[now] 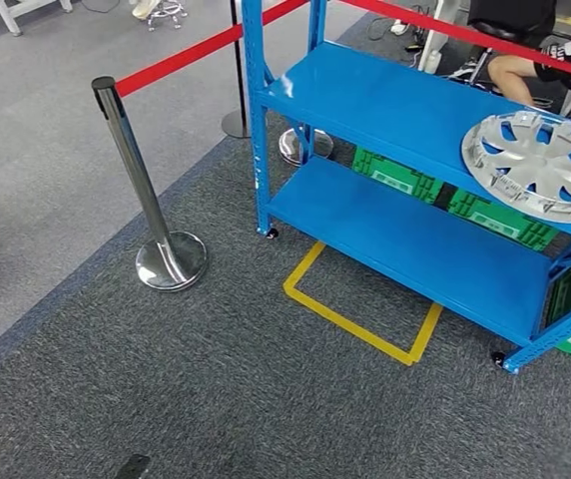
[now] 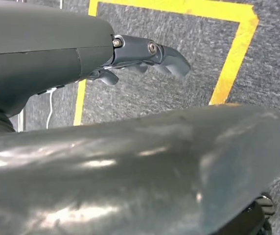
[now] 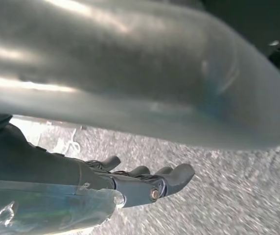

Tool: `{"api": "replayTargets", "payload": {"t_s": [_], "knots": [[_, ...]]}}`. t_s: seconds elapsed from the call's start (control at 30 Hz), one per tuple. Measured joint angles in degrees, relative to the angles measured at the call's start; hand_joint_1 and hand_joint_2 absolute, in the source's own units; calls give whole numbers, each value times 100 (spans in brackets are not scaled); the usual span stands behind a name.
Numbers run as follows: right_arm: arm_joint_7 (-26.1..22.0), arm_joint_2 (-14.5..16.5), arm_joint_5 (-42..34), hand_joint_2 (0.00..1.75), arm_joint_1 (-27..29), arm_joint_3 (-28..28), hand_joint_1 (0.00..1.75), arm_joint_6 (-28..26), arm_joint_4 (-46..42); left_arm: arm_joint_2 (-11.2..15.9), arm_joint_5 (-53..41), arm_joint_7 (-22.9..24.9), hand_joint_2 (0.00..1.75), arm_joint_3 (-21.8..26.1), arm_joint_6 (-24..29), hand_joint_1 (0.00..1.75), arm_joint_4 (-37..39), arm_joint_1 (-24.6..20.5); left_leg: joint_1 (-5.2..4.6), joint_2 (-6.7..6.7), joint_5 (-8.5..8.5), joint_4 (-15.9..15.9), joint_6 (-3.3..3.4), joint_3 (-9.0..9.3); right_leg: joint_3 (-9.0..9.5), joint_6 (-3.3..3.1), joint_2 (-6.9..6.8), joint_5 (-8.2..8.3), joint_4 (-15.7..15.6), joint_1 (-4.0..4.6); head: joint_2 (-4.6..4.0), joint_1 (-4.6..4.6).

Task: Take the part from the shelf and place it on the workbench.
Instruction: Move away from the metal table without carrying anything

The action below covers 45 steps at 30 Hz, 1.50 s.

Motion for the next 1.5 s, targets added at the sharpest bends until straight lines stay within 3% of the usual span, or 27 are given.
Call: {"api": "replayTargets", "payload": {"t_s": [0.03, 0.1, 0.17, 0.2, 0.23, 0.33, 0.4, 0.47, 0.53, 0.6, 0.63, 0.67, 0.7, 0.73, 0.77, 0.8, 0.87, 0.9, 1.0, 1.03, 1.17, 1.33, 1.43, 1.5], "knots": [[-23, 4, -29, 0, 6, -2, 0, 18, -1, -7, -35, -7, 0, -2, 36, 0, 0, 1, -1, 82, 7, -10, 41, 4, -77, 17, -186, -107, 162, 8, -1, 20], [-40, 14, -87, 0, -15, -13, 0, 56, -2, -18, -102, -73, 0, -5, 150, 0, -1, 28, -29, 265, 1, -14, 91, 7, -410, 36, -599, -498, 868, 28, 0, 60], [-24, 25, -106, 0, -27, -24, 0, 76, -2, -23, -135, -185, 0, -6, 228, 0, -1, 55, -62, 466, -13, -12, 111, 13, -752, 47, -727, -790, 1592, 28, 1, 68], [-12, 28, -106, 0, -18, -25, 0, 75, -2, -23, -142, -225, 0, -6, 241, 0, -1, 54, -74, 557, -22, -11, 115, 21, -779, 44, -743, -773, 1675, 29, 1, 68], [-2, 31, -103, 0, -6, -25, 0, 69, -2, -26, -145, -247, 0, -6, 245, 0, -1, 47, -82, 639, -33, -11, 115, 36, -682, 33, -764, -653, 1520, 32, 0, 68], [7, 34, -97, 0, 2, -24, 0, 46, -2, -35, -156, -263, 0, -6, 245, 0, 0, 28, -108, 838, -90, -9, 62, 117, -20, -34, -1032, -177, 349, 64, -1, 65], [6, 42, -97, 0, -6, -24, 0, 43, -2, -35, -176, -267, 0, -7, 245, 0, -1, 16, -128, 936, -113, -13, -3, 160, 156, -95, -1114, -107, 30, 97, -1, 59], [5, 46, -99, 0, 6, -24, 0, 45, -2, -38, -218, -232, 0, -15, 249, 0, -1, -7, -122, 1018, -119, -38, -74, 191, 138, -164, -991, -88, 21, 105, -1, 59], [-10, 46, -100, 0, 16, -24, 0, 55, -1, -43, -261, -166, 0, -27, 271, 0, -1, -25, -101, 858, -241, 86, -145, 160, 142, -232, -876, -56, -19, 80, 0, 44], [-39, 46, -101, 0, 8, -24, 0, 79, 1, -48, -291, -127, 0, -32, 299, 0, -1, -18, -90, 533, -588, 685, -186, -106, 148, -275, -759, -32, -40, 57, 0, 16], [-49, 46, -101, 0, 6, -24, 0, 95, 1, -51, -302, -120, 0, -32, 307, 0, -1, -4, -90, 434, -772, 1090, -192, -306, 139, -286, -699, -28, -40, 58, 0, 7], [-54, 46, -101, 0, 12, -23, 0, 114, 1, -54, -312, -122, 0, -33, 309, 0, -1, 12, -92, 386, -885, 1425, -193, -483, 135, -292, -638, -27, -40, 60, 0, 2], [-54, 45, -101, 0, 23, -23, 0, 129, 1, -52, -319, -132, 0, -34, 306, 0, -1, 25, -93, 367, -872, 1577, -188, -585, 136, -294, -583, -27, -39, 63, -1, -1], [-52, 45, -98, 0, 33, -22, 0, 137, 1, -48, -321, -145, 0, -35, 303, 0, -1, 31, -93, 358, -739, 1506, -180, -587, 142, -292, -536, -27, -38, 63, 0, -4], [-50, 44, -91, 0, 40, -20, 0, 129, 1, -42, -313, -158, 0, -36, 304, 0, -1, 27, -91, 352, -515, 1225, -172, -486, 151, -284, -495, -28, -37, 59, -1, -6], [-48, 44, -77, 0, 41, -16, 0, 105, 1, -37, -293, -166, 0, -35, 309, 0, -1, 21, -82, 334, -272, 827, -169, -323, 159, -268, -461, -29, -36, 57, -1, -9], [-46, 40, -44, 0, 31, -8, 0, 42, 4, -36, -231, -169, 0, -27, 322, 0, 0, 2, -67, 267, -13, 160, -150, -47, 146, -215, -415, -38, -13, 79, -1, -19], [-38, 33, -34, 0, 29, -5, 0, 29, 5, -39, -210, -168, 0, -24, 314, 0, 0, -2, -60, 236, 13, 8, -140, 7, 131, -217, -405, -45, -3, 95, 0, -19], [9, 5, -49, 0, 43, -4, 0, 77, 7, -41, -194, -143, 0, -17, 252, 0, -1, 6, -70, 219, 11, -40, -99, 9, 96, -348, -407, -60, -16, 110, 1, -3], [25, 0, -57, 0, 45, -4, 0, 98, 7, -37, -194, -130, 0, -15, 236, 0, -1, 8, -79, 218, 13, -40, -82, 10, 98, -353, -412, -51, -32, 106, 1, -1], [64, -10, -64, 0, 31, -4, 0, 131, 7, -26, -194, -88, 0, -7, 203, 0, -1, 3, -97, 218, 17, -38, -28, 6, 150, -191, -418, 8, -100, 87, 0, -3], [91, -15, -67, 0, 35, -4, 0, 169, 7, -24, -192, -62, 0, 13, 199, 0, -1, 3, -101, 219, 18, -32, -16, 2, 164, -107, -417, 22, -114, 77, 1, -5], [72, -15, -87, 0, 35, -4, 0, 172, 7, -21, -192, -55, 0, 50, 200, 0, -1, 3, -99, 219, 19, -32, -15, 2, 159, -97, -416, 23, -114, 78, 1, -6], [55, -15, -94, 0, 37, -4, 0, 172, 7, -15, -192, -46, 0, 63, 200, 0, -1, 0, -109, 223, 19, -37, 33, 5, 168, -57, -400, 46, -155, 64, 0, -8]]}}
